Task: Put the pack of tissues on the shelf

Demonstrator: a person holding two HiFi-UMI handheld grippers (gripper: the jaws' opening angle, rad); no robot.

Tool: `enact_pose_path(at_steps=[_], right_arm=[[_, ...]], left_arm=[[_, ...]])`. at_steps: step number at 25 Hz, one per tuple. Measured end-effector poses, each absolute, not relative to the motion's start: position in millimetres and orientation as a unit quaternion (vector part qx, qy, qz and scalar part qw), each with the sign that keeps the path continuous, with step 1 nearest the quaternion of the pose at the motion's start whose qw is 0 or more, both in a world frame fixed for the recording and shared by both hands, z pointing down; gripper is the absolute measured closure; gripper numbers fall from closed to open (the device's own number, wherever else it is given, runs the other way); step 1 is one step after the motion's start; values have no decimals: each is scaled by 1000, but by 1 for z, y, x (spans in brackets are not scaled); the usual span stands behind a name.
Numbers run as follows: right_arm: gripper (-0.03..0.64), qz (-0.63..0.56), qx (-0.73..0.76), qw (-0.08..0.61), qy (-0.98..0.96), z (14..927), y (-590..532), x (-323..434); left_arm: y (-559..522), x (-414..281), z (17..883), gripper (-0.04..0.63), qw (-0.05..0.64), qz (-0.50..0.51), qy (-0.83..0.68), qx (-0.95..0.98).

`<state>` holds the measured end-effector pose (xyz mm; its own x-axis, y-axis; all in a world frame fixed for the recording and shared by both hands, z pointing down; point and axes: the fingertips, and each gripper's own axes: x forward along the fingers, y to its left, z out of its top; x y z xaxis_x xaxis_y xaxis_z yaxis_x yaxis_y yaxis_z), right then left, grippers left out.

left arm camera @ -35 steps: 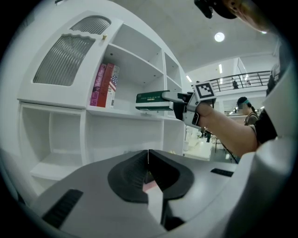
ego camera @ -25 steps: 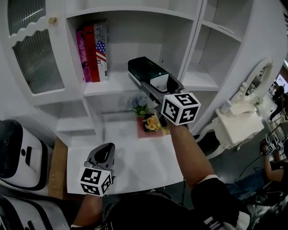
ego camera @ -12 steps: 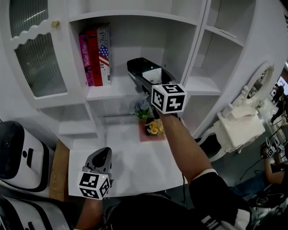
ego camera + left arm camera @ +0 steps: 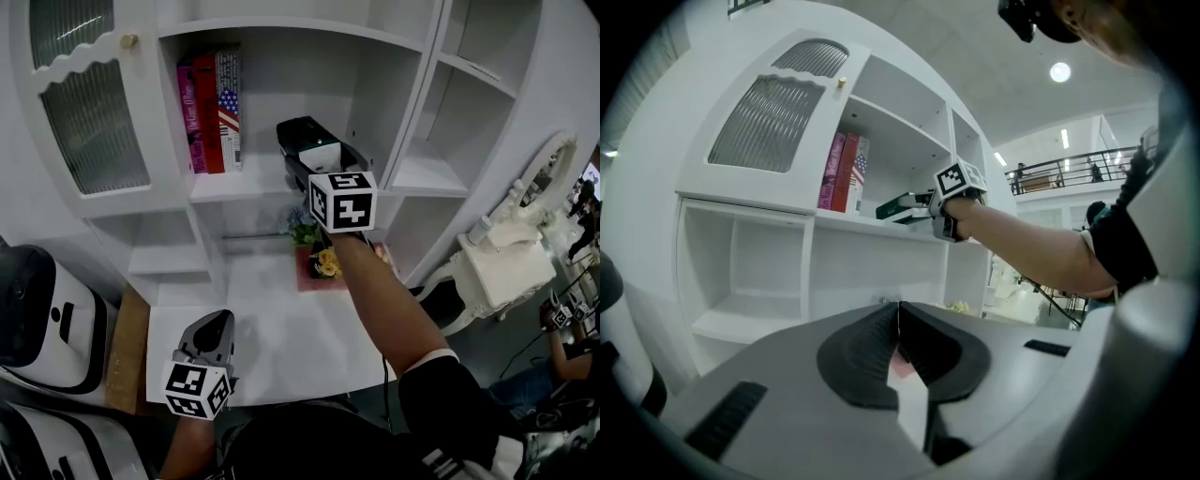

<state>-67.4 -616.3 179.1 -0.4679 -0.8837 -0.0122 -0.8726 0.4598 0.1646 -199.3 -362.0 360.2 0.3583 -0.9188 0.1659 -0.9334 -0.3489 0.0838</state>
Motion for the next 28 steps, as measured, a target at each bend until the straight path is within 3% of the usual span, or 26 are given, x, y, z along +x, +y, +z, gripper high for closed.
enact_pose_path(at_steps=[7, 28], right_arm=[[181, -59, 512, 70, -854, 201, -615, -66], [154, -45, 488, 27, -871, 214, -595, -51]], left_arm=[[-352, -198, 368, 580, 90, 50, -555, 826], [-336, -191, 378, 580, 104, 50, -533, 838]])
